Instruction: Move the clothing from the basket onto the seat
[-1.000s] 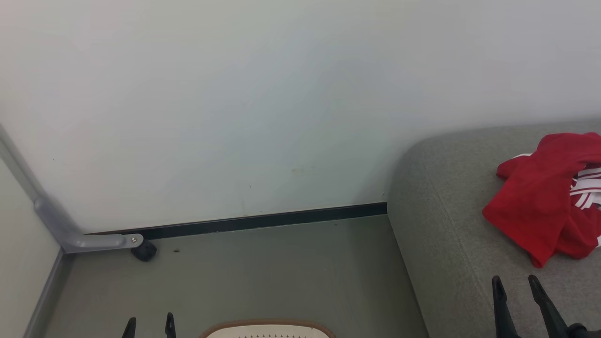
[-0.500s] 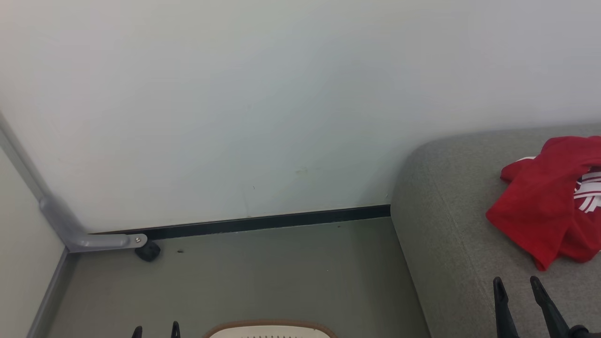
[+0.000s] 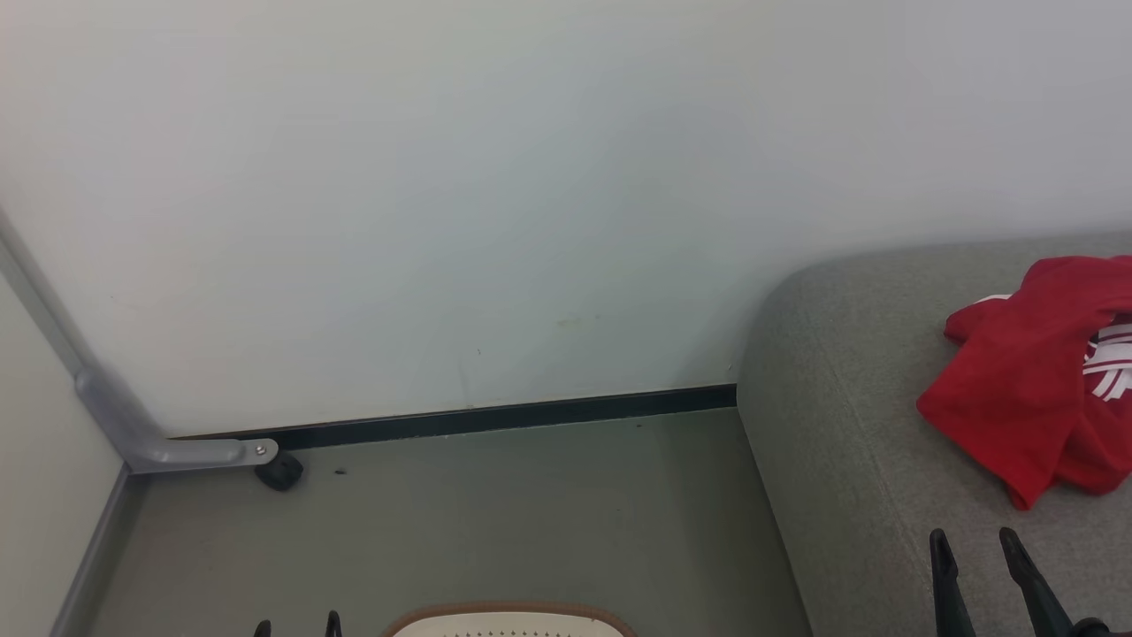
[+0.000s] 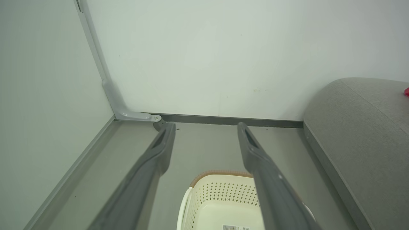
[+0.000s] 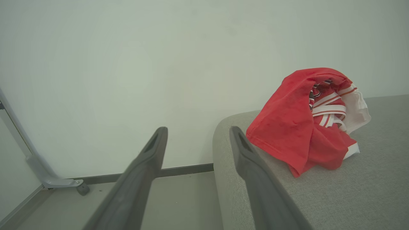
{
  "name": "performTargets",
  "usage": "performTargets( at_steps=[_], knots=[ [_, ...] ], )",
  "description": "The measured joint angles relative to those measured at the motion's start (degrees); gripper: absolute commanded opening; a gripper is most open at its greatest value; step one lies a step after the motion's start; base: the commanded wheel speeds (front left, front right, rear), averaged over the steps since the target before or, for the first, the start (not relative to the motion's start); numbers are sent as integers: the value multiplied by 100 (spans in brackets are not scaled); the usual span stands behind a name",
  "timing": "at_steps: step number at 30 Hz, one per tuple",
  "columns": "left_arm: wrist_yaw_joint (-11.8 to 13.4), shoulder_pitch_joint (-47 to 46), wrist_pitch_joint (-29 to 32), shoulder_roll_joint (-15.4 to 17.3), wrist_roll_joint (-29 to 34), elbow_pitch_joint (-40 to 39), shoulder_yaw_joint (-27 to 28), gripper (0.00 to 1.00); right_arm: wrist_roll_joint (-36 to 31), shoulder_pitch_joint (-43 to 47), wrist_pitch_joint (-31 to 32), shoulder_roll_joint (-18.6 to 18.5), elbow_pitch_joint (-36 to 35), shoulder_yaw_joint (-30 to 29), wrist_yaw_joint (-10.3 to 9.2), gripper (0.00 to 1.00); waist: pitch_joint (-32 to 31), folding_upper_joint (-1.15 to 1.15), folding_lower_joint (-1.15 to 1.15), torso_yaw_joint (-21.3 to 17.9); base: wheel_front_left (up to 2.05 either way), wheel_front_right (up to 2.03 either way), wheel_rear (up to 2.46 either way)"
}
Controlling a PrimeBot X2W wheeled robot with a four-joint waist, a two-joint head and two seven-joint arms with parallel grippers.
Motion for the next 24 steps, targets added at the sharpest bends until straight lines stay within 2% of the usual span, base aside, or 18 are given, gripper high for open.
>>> performTargets(
  at_steps=[11,12,18,24],
  knots=[
    [0,-1,-24,-22,1,34,-15,100,1,1,51,-3,-92,-4,-3,100,-3,0,0,37,0,0,0],
    [0,2,-23,-24,1,48,-18,0,1,2,47,3,-81,-2,-2,0,-3,0,0,40,0,0,0],
    [-9,131,16,-52,-25,334,-48,0,30,125,80,154,271,36,2,0,0,0,0,43,0,0,0],
    [-66,121,113,-59,-386,368,34,0,387,101,164,165,354,-54,7,0,23,0,0,70,0,0,0]
  ],
)
